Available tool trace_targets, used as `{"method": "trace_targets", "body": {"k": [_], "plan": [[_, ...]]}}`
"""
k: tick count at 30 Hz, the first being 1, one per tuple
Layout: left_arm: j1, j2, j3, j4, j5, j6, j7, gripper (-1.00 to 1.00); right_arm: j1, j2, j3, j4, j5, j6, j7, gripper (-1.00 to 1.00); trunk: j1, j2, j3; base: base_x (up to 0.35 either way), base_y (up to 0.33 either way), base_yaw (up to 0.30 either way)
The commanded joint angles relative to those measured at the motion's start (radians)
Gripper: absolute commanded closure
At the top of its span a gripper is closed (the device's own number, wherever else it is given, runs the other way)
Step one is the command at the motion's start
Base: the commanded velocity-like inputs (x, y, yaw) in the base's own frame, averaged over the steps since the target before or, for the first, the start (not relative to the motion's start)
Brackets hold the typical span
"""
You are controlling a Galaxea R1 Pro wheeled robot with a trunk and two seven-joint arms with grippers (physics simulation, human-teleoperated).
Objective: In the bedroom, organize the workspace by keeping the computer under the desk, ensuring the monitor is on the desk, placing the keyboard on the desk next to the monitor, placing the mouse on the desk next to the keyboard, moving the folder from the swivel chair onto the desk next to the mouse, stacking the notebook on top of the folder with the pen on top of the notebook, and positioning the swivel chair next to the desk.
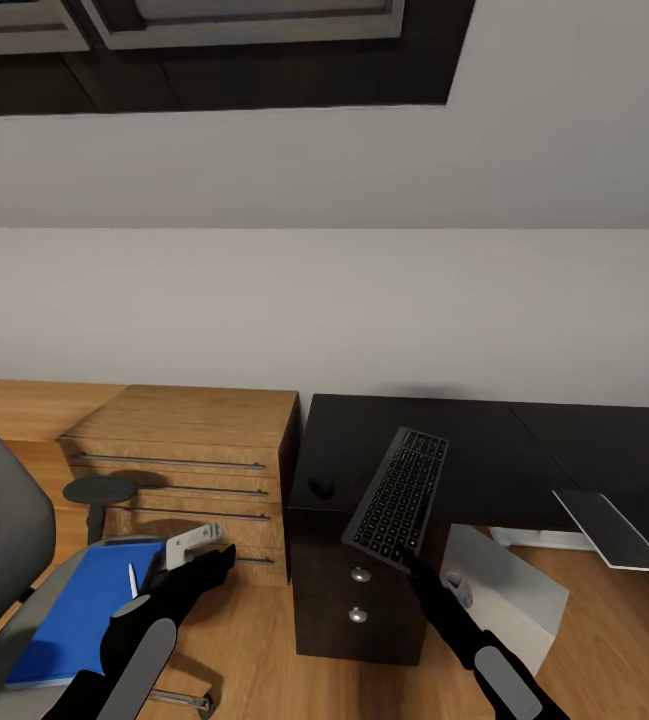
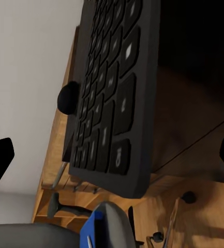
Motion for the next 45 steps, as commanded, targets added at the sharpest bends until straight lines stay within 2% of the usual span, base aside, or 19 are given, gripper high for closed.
{"method": "trace_targets", "body": {"k": [1,21,22,36,45], "plan": [[-0.001,0.001,-0.002,-0.001,0.01,0.001,0.01,-1.0,-0.001,-0.002,0.003,0.0,-0.011,0.004,0.002,-1.0,0.0,-0.001,-0.001,0.0,0.0,0.0],[-0.001,0.001,-0.005,-0.001,0.01,0.001,0.01,-1.0,-0.001,-0.002,-0.002,0.001,-0.012,0.005,-0.003,-1.0,0.0,-0.001,-0.001,0.0,0.0,0.0],[-0.001,0.001,-0.005,-0.001,0.01,0.001,0.01,-1.0,-0.001,-0.002,-0.002,0.001,-0.012,0.005,-0.003,1.0,0.0,-0.001,-0.001,0.0,0.0,0.0],[-0.001,0.001,-0.007,-0.001,0.01,0.001,0.01,-1.0,-0.001,-0.002,-0.001,0.001,-0.012,0.004,-0.002,1.0,0.0,-0.001,-0.001,0.0,0.0,0.0],[-0.001,0.001,-0.007,-0.001,0.01,0.001,0.01,-1.0,0.0,-0.003,-0.001,-0.009,-0.013,0.004,0.003,1.0,-0.035,0.062,0.027,0.0,0.0,0.0]]}}
